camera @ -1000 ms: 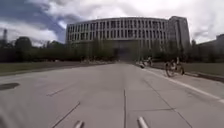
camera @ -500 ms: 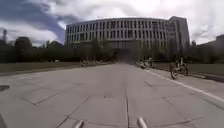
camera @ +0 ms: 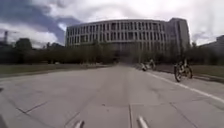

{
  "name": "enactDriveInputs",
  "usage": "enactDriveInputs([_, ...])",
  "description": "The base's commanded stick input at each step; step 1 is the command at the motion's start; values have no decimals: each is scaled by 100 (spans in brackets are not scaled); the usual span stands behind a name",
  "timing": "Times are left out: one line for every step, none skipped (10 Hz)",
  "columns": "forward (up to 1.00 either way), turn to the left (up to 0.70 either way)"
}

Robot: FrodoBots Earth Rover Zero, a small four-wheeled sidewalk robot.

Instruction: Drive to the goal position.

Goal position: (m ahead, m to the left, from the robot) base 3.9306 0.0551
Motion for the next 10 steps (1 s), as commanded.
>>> enactDriveInputs([70, 0])
enactDriveInputs([70, 0])
enactDriveInputs([70, 0])
enactDriveInputs([70, 0])
enactDriveInputs([70, 0])
enactDriveInputs([70, 0])
enactDriveInputs([70, 0])
enactDriveInputs([70, 0])
enactDriveInputs([70, 0])
enactDriveInputs([70, 0])
